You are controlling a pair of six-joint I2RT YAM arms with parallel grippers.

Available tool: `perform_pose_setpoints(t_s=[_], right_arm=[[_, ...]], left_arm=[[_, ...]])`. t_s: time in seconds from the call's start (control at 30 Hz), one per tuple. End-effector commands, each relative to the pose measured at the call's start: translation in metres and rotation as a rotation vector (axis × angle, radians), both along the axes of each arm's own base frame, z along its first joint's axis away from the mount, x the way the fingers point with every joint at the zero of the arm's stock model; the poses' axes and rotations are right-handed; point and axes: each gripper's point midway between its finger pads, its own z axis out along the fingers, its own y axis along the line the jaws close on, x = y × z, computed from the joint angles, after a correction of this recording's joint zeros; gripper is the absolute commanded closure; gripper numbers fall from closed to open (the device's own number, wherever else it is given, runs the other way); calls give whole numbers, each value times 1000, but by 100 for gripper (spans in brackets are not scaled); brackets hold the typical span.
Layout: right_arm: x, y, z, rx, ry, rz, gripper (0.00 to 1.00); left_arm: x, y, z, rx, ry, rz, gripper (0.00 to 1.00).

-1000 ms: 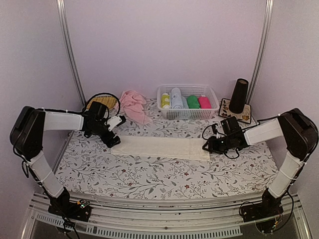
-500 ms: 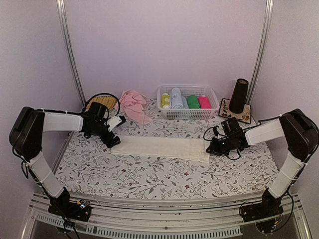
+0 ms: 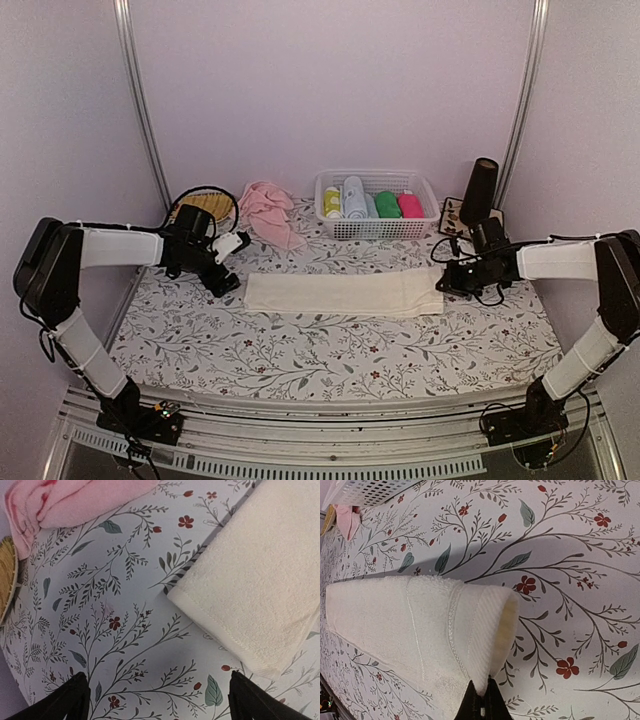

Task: Roll the towels
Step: Pick up the towel from the center of the board, then fold the towel at the center of the board.

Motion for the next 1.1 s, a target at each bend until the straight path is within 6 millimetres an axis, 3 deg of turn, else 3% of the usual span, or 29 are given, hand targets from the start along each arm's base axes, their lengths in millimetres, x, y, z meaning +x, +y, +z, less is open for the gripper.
perform_pose_setpoints(t_s=[0.0,0.3,0.7,1.07], right_arm=[[8,-2,21,-1,-34,43,98],[13,54,45,118,-40,213,98],[10,179,63,175,-51,422,98],[18,255,72,208,-76,513,98]], left_arm=[[-1,-6,11,-17,-32,-19,3],[-2,-6,8,-16,-28,-15,3],[7,2,9,-35,-31,25,3],[15,20,12,-70,-43,77,3]])
